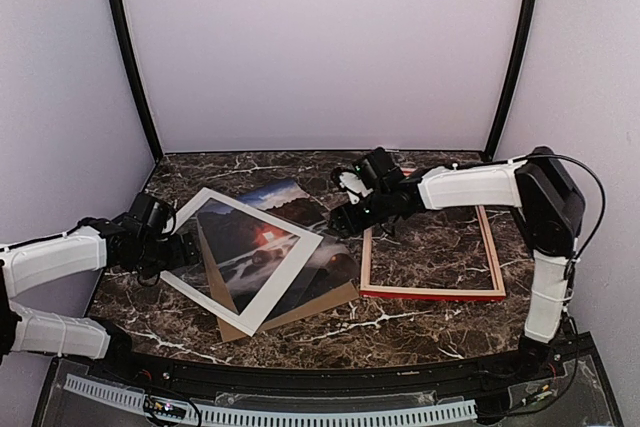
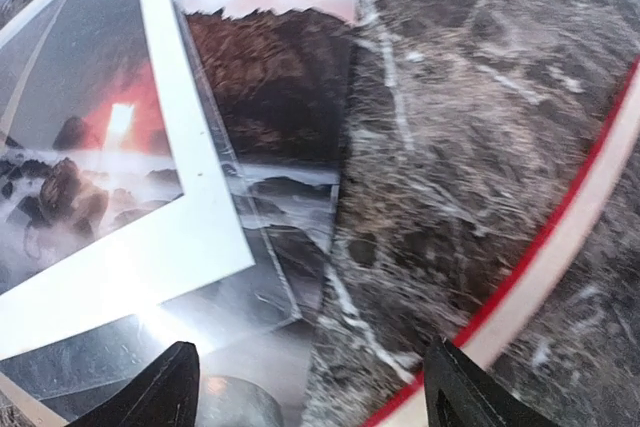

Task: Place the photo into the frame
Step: Move the glass panel to the mat board.

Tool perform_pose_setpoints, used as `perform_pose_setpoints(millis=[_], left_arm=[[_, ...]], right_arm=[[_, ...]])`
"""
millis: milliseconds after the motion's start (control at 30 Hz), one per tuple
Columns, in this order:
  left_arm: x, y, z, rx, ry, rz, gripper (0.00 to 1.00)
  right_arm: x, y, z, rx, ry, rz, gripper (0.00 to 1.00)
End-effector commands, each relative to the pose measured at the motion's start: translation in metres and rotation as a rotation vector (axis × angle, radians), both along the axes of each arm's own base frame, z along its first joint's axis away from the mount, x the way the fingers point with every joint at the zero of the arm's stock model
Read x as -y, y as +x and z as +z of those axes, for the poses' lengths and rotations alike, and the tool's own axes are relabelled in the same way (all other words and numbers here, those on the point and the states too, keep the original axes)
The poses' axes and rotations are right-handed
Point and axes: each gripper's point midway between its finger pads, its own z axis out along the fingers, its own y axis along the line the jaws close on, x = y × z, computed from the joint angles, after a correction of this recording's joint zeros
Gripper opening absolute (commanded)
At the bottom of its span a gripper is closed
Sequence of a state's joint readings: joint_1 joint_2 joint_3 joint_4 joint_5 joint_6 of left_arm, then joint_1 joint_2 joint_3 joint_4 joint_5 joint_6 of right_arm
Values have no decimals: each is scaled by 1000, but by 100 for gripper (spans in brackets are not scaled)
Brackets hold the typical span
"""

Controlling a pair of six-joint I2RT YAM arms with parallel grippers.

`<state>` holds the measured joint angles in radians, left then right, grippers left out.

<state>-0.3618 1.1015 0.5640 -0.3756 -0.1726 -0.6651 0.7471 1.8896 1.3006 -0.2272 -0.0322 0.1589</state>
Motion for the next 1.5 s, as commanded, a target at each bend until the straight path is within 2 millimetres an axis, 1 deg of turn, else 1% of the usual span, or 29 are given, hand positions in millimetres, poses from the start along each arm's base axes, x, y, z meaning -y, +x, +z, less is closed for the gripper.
perform_pose_setpoints(millis=[0,100,233,400,533,667,800,900,1033,1267,1367,1467], left_arm=[[-5,-17,-21,-63,-36,37,99],[-8,-20,-31,-77,-76,59,98],[-7,-23,-37,-90,-122,68,96],[-6,-30,-43,-89,-158,82,96],[-6,-35,-50,-96,-172,96,96],[-6,-37,-57,-95,-185,104,94],[2,-36,-59,-96,-227,86,92],[4,-32,-58,-80,-238,81,91],[7,-25,-53,-44,-242,63,89],[9,-19,-56,-35,-234,40,88],[10,-16,-57,-29,-230,31,88],[13,-11,-53,-11,-238,17,88]], right_arm=[[-51,-9,-15,-73,41,120,77],[-70,-6,-27,-104,41,148,75],[-85,-1,-41,-142,40,166,73],[-89,-2,-61,-187,24,168,68],[-88,-5,-67,-211,20,171,62],[-87,-10,-65,-234,40,172,55],[-84,-17,-56,-267,85,169,50],[-82,-25,-47,-296,138,168,44],[-78,-38,-41,-336,194,166,39],[-64,-55,-42,-382,243,130,33],[-57,-59,-41,-398,261,109,31],[-52,-61,-38,-411,291,90,30]])
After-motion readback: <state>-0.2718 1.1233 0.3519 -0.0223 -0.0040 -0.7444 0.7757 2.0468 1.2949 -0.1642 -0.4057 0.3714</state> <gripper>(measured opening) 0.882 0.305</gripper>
